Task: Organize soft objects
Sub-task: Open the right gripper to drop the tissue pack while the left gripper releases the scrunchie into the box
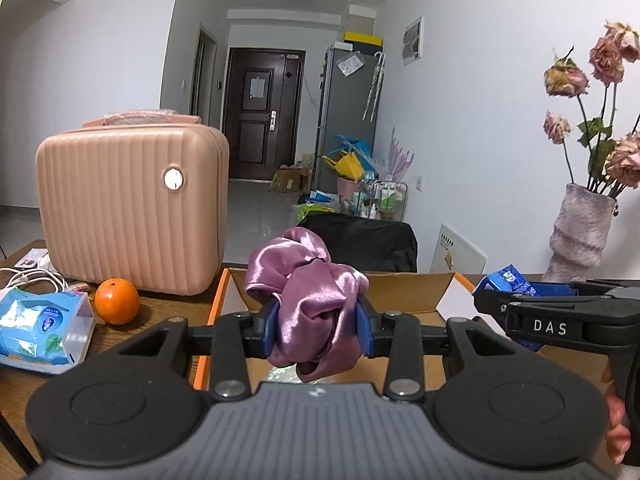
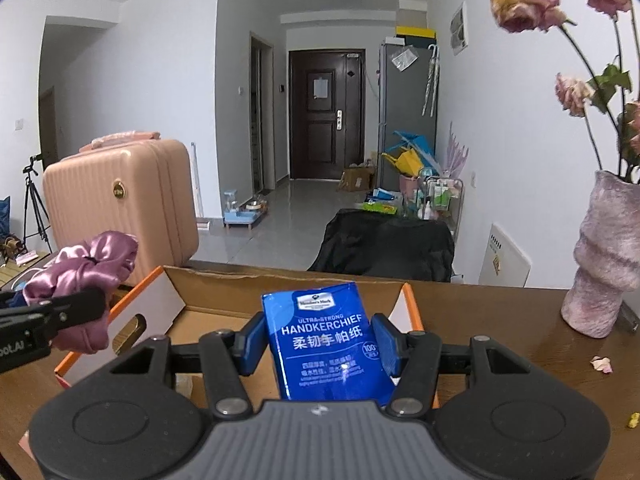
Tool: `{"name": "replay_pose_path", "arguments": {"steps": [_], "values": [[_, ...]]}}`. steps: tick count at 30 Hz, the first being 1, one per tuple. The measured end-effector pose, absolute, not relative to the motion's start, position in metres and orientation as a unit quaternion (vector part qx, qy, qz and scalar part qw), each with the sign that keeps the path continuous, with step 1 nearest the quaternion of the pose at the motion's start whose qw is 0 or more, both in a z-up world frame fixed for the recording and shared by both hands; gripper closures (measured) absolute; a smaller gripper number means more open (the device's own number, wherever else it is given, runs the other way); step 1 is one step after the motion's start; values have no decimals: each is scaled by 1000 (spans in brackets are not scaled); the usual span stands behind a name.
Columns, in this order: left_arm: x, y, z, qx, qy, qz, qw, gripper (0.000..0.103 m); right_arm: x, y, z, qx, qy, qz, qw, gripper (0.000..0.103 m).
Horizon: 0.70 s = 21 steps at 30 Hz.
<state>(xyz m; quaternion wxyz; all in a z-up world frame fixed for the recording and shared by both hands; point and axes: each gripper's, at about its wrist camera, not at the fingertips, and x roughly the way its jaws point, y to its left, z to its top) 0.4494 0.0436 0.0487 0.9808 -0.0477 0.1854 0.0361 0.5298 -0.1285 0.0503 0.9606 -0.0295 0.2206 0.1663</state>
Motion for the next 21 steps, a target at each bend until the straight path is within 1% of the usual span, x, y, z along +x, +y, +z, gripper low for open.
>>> {"name": "replay_pose_path", "arguments": {"steps": [10,21], "values": [[470,44,35,-42,209,42,976,65,545,-117,29,-23,231,173,957,48],[484,45,18,-35,230,53,971,65,558,-124,14,14,241,173,955,48]]}}
